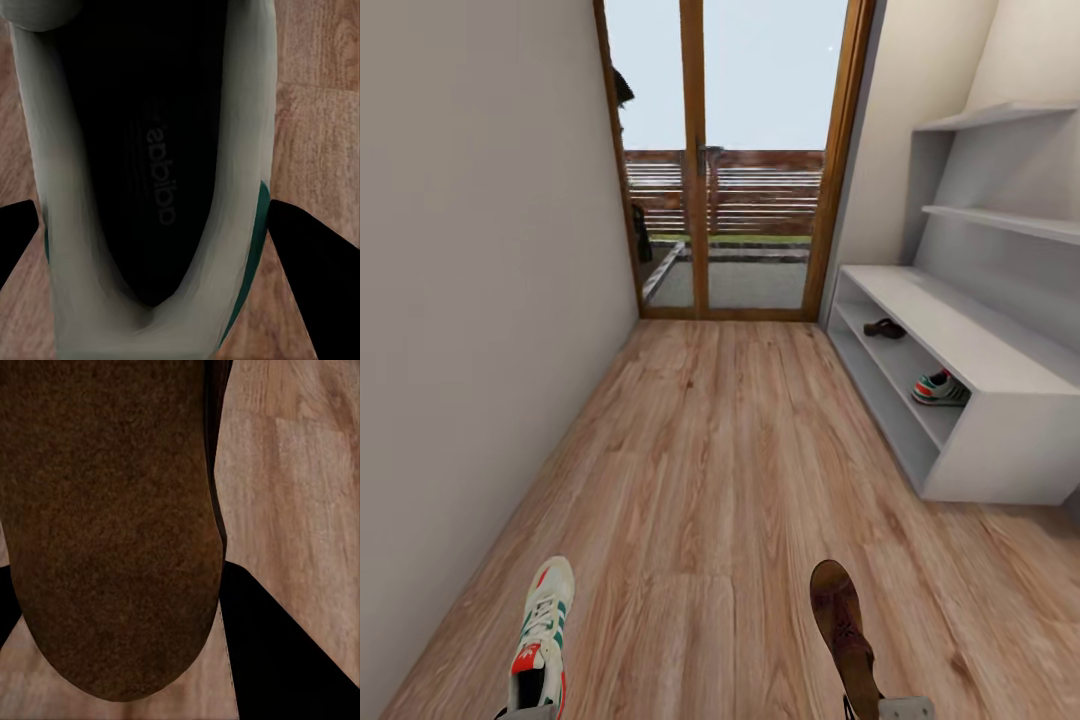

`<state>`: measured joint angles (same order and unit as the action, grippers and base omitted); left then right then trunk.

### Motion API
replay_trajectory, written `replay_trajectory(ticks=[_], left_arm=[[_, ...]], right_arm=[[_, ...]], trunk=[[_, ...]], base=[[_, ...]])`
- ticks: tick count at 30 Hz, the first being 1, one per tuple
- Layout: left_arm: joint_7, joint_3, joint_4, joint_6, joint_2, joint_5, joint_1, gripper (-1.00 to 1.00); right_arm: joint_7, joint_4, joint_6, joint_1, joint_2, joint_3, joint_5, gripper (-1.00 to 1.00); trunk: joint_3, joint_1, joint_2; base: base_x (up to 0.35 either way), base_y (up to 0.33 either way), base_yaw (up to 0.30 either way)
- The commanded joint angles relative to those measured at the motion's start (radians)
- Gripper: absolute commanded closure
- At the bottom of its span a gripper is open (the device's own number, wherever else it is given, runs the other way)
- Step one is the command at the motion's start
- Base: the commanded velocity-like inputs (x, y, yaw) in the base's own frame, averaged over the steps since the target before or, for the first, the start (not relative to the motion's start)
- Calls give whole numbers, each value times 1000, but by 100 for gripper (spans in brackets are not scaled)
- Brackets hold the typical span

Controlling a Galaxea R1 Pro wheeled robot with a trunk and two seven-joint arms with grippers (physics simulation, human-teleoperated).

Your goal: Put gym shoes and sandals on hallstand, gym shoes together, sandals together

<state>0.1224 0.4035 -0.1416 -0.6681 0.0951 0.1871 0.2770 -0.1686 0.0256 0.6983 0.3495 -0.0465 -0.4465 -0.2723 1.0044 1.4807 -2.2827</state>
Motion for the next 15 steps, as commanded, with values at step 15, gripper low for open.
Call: replay_trajectory(ticks=[15], left_arm=[[5,9,0,-3,0,6,1,100]], right_arm=[[-2,0,1,0,0,-9,-8,100]], trunk=[[1,0,0]], base=[[337,-74,0]])
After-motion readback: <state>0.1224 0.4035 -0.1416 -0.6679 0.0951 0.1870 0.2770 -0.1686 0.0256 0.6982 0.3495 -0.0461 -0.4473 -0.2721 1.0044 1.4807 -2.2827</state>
